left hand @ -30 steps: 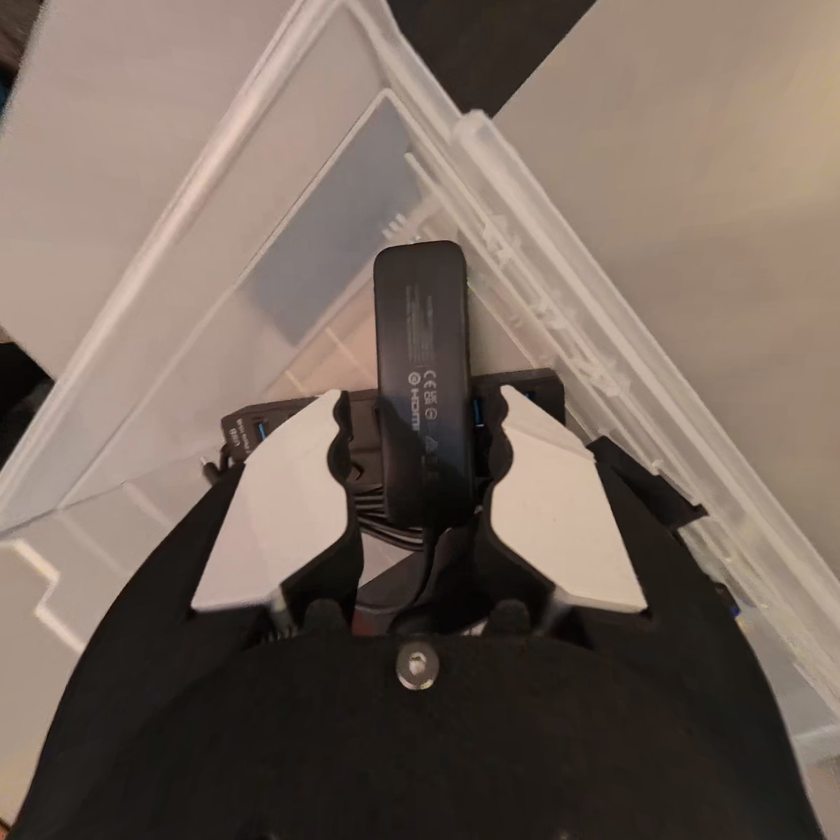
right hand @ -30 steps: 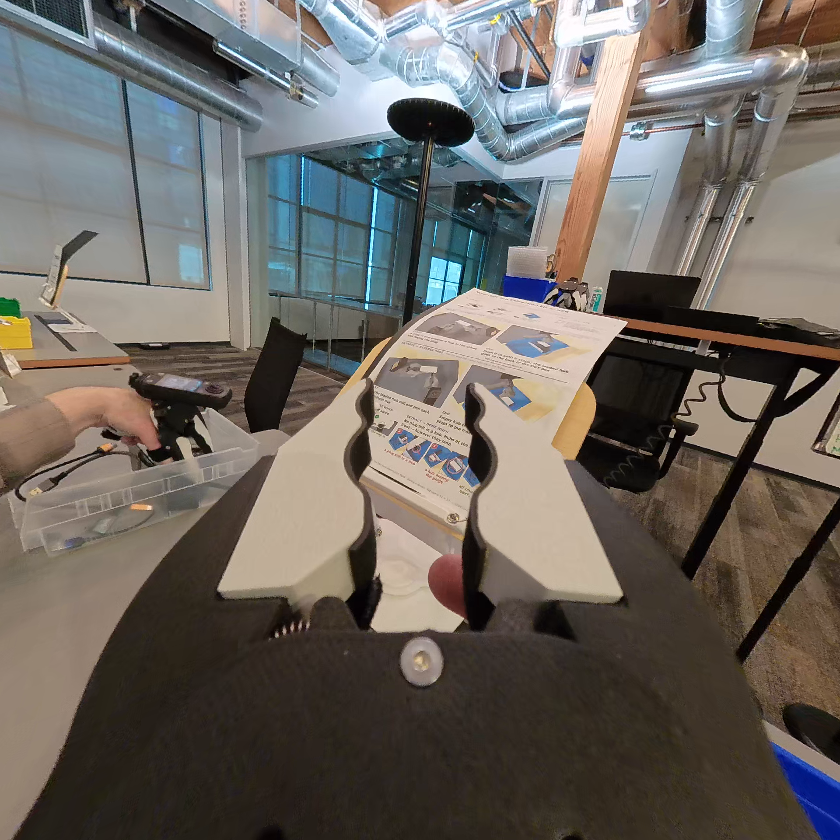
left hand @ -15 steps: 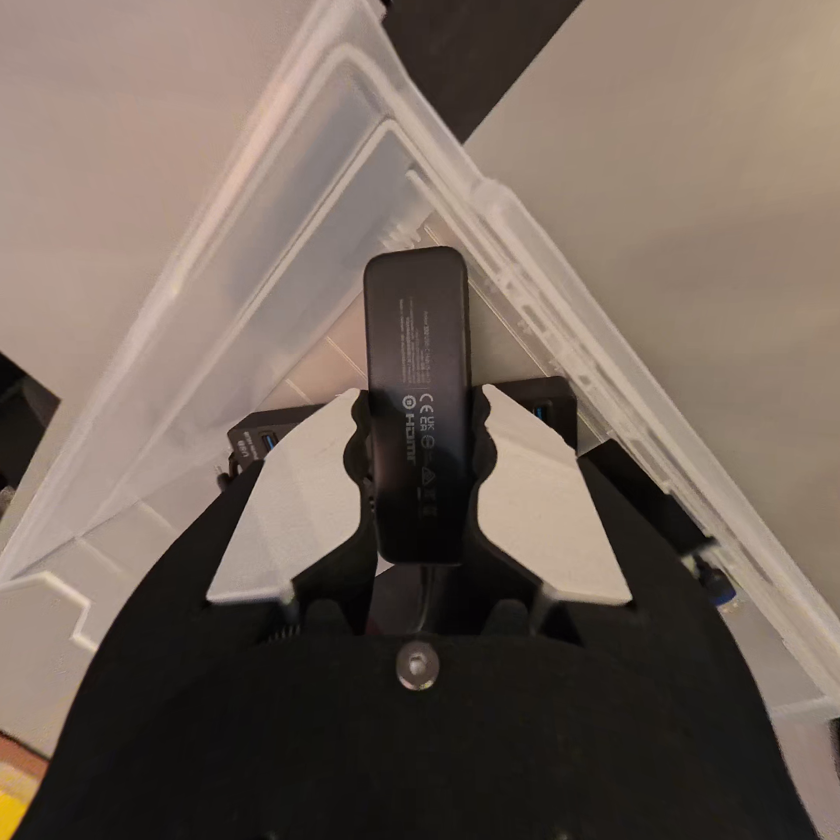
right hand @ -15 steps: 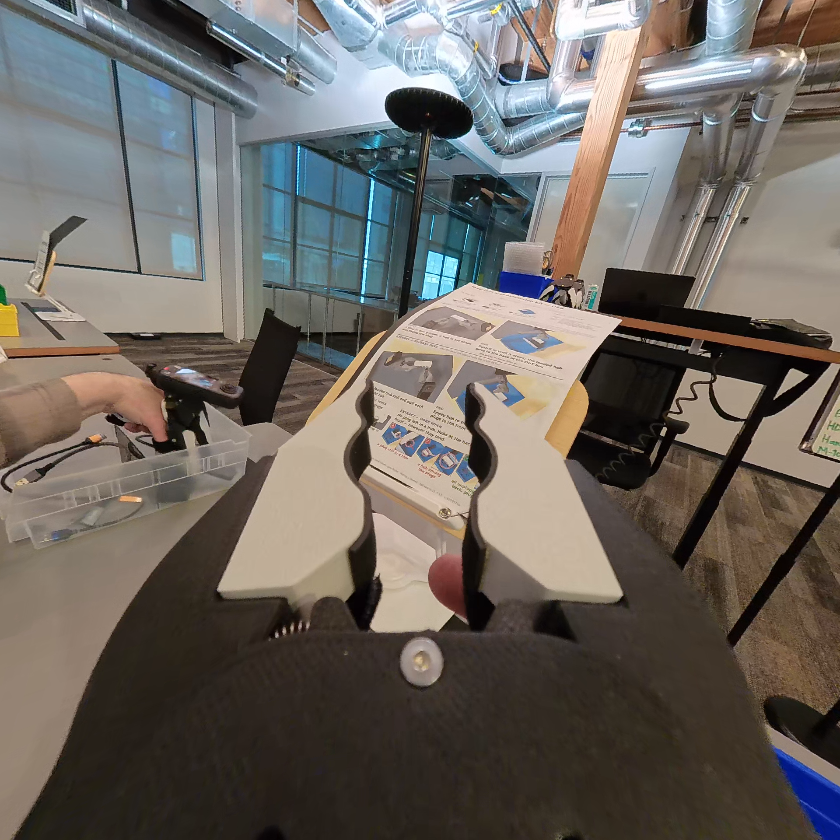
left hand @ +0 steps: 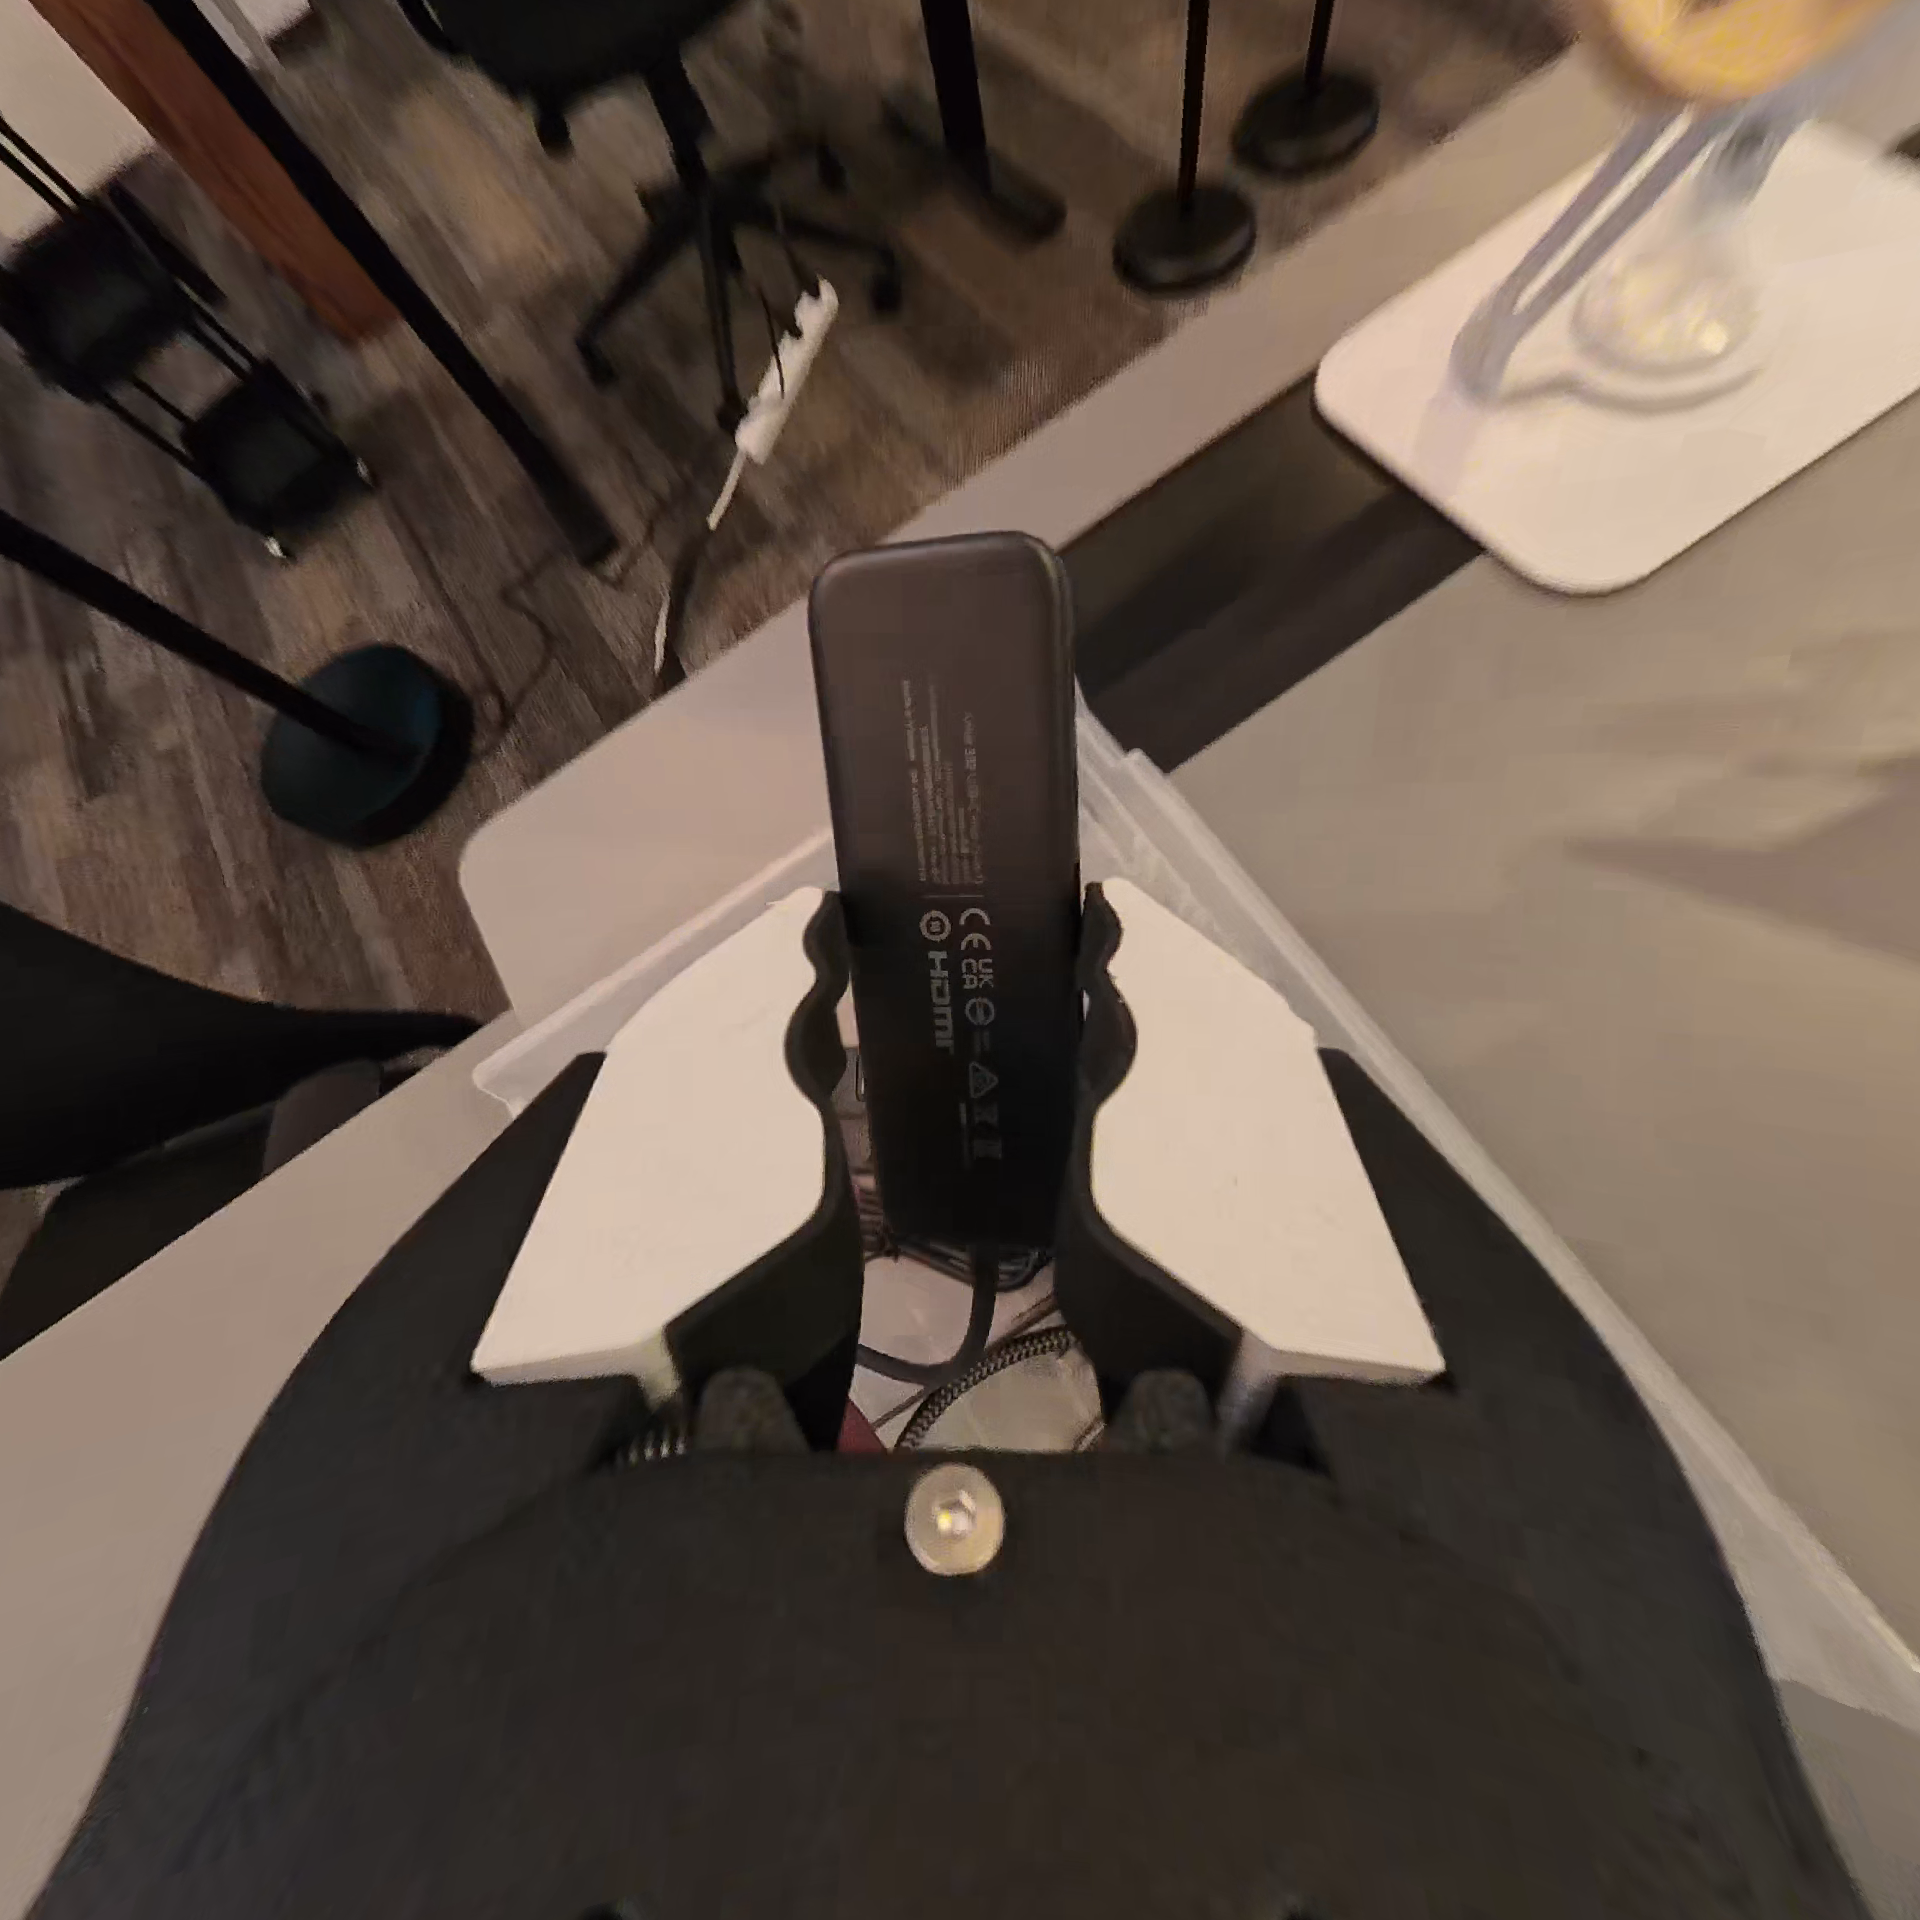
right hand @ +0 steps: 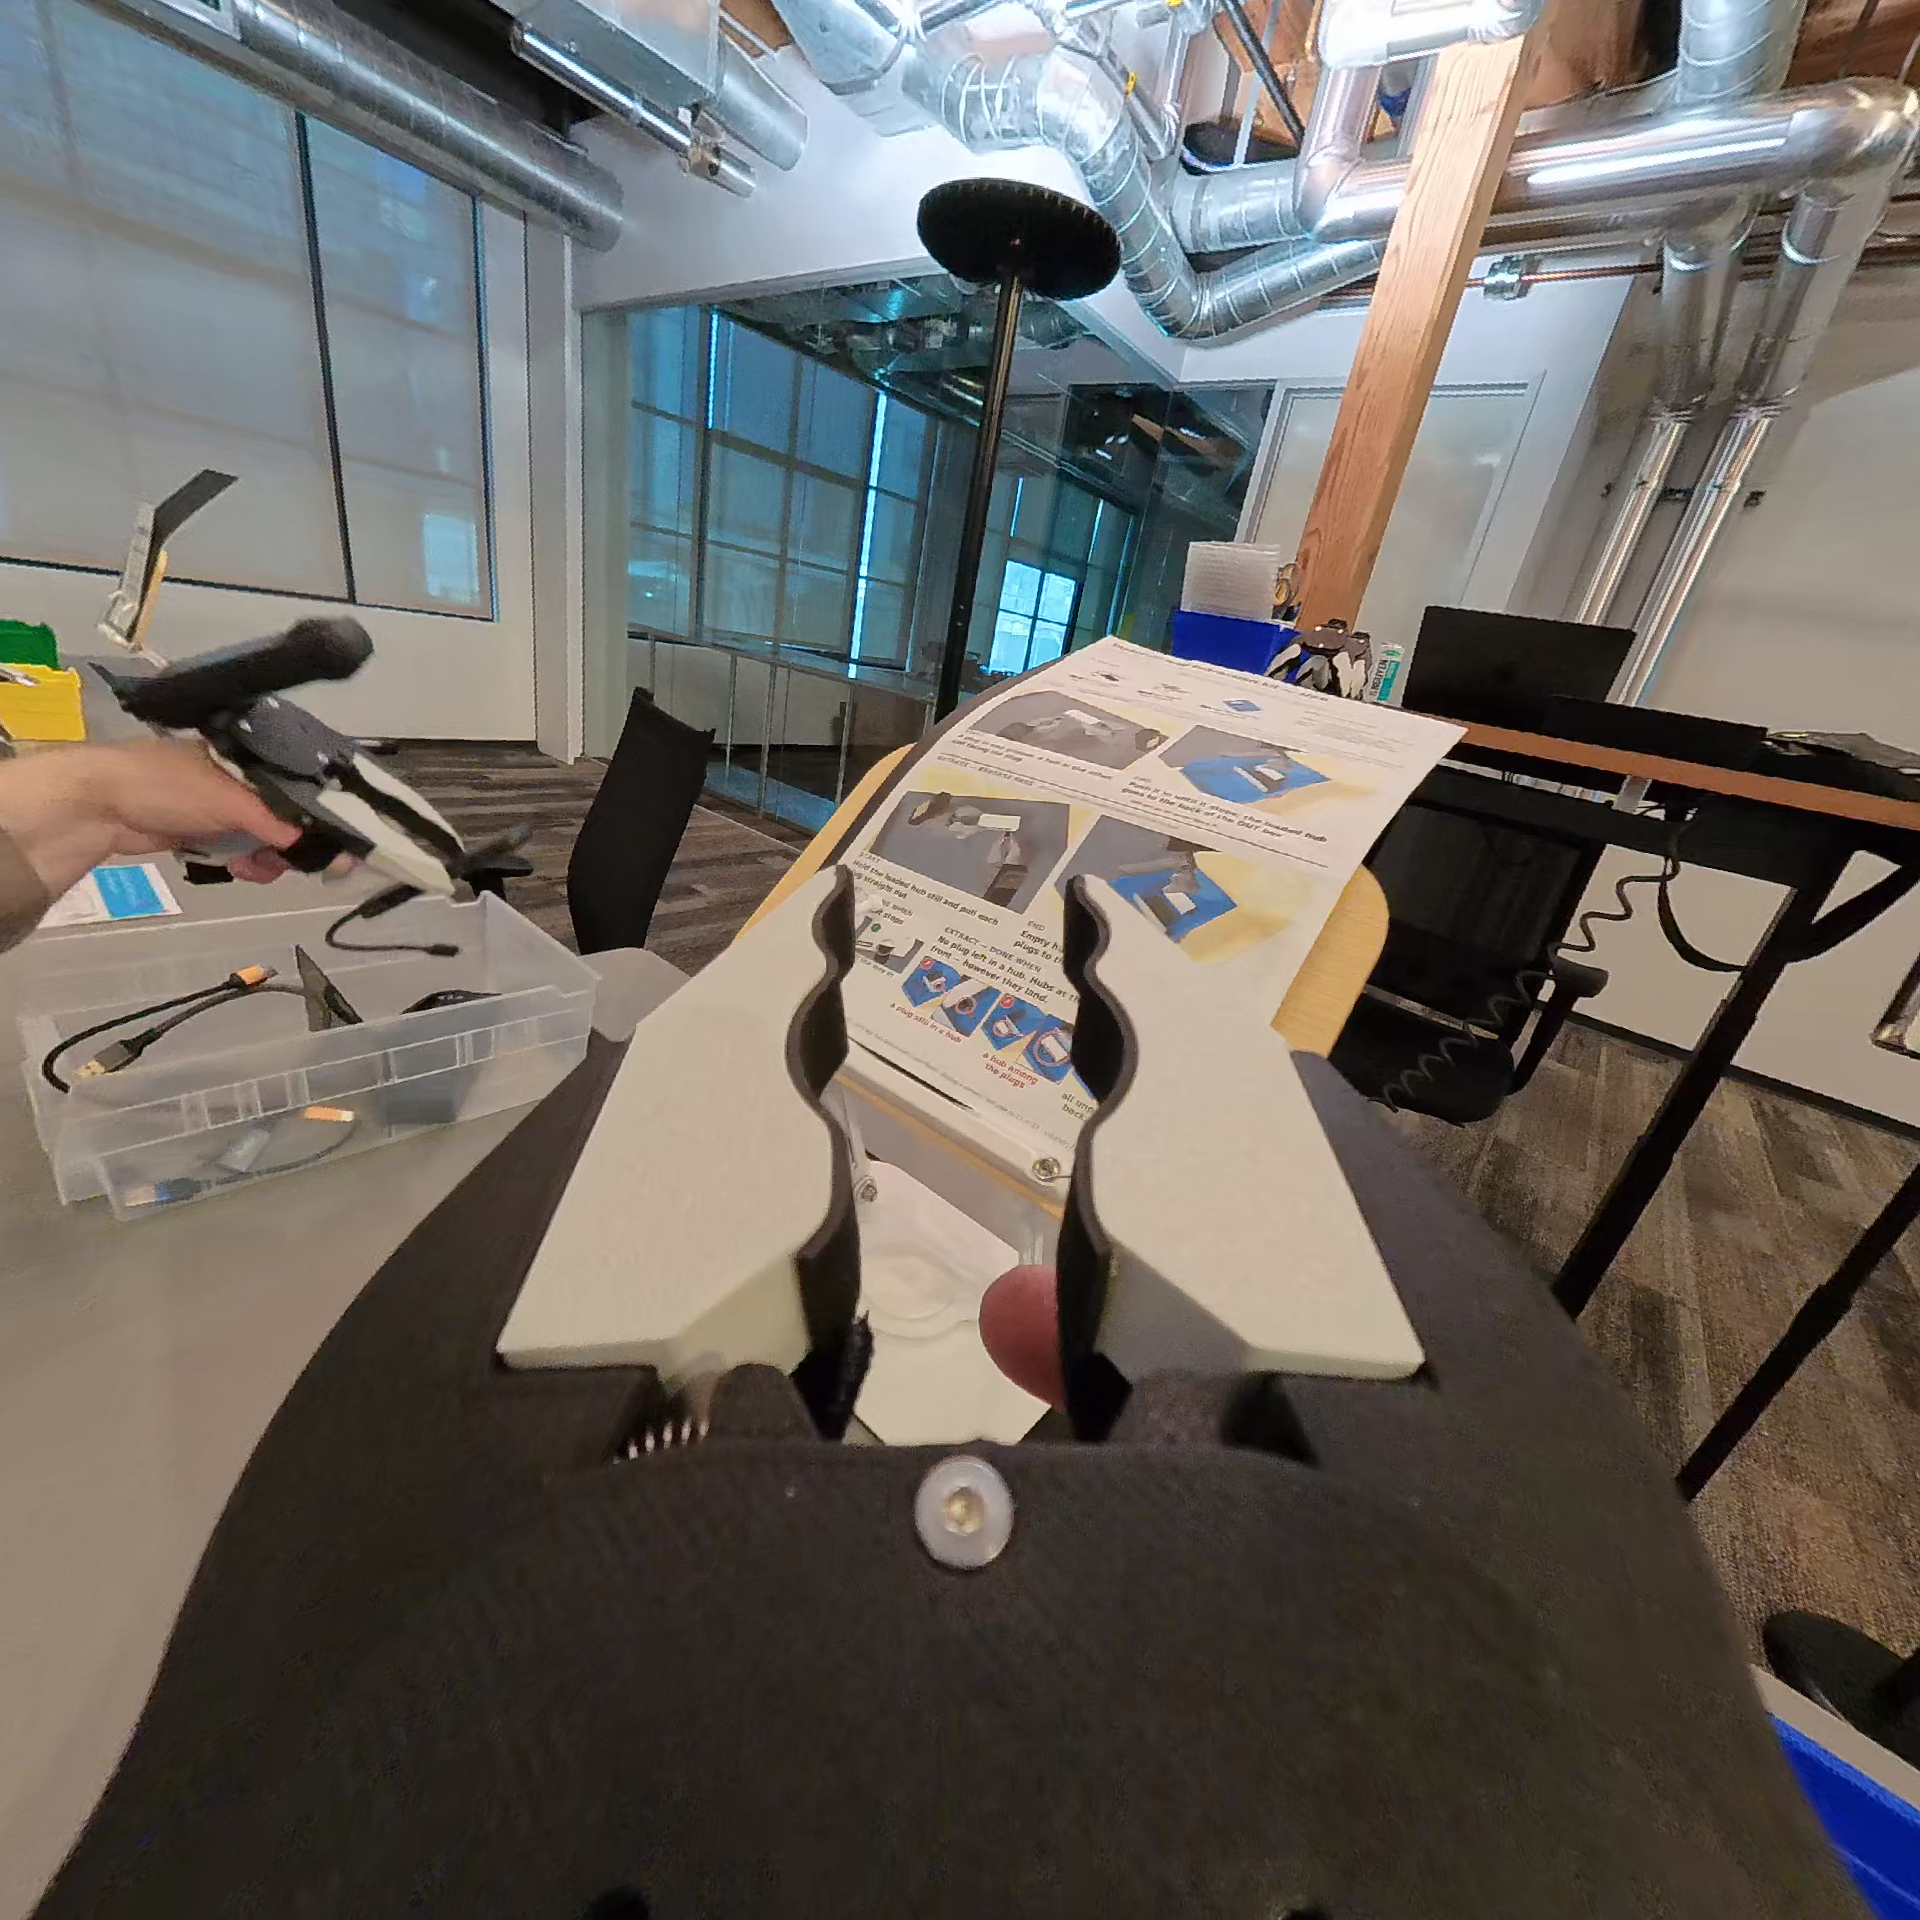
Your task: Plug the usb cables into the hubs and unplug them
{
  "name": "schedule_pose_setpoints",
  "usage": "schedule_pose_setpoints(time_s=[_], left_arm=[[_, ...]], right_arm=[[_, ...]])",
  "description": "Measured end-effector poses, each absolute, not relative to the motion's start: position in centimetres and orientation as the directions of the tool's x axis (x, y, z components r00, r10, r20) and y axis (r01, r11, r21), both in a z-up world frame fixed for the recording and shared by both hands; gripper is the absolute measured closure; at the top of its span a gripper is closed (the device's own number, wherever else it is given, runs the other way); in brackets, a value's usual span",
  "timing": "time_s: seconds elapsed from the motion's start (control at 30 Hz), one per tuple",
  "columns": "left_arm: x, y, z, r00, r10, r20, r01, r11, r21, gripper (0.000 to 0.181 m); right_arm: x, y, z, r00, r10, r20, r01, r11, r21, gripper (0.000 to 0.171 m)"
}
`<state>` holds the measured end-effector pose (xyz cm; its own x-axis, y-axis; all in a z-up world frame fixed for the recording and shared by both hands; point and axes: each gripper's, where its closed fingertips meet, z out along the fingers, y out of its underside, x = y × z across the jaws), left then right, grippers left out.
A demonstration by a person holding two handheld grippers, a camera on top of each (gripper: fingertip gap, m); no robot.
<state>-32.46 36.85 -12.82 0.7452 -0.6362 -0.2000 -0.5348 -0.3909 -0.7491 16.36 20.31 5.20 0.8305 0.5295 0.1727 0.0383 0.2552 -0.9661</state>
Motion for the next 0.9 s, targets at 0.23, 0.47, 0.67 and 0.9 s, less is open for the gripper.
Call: schedule_pose_setpoints(time_s=[0.23,0.47,0.67,0.9], left_arm=[[-29.2,33.6,-6.2,0.728,-0.656,-0.198,-0.415,-0.192,-0.89,0.138],[-22.4,28.8,0.0,0.642,-0.74,-0.202,-0.271,0.027,-0.962,0.138],[-16.0,24.8,0.0,0.453,-0.883,-0.12,-0.134,0.065,-0.989,0.138],[-8.3,22.7,0.0,0.321,-0.947,-0.014,0.055,0.034,-0.998,0.138]], right_arm=[[14.3,20.5,4.0,0.803,0.557,0.212,0.089,0.24,-0.967,0.132],[12.0,20.1,3.2,0.763,0.595,0.253,0.126,0.246,-0.961,0.132],[9.1,19.3,2.0,0.695,0.646,0.317,0.176,0.275,-0.945,0.129],[4.2,19.2,-1.1,0.624,0.603,0.497,0.331,0.372,-0.867,0.114]])
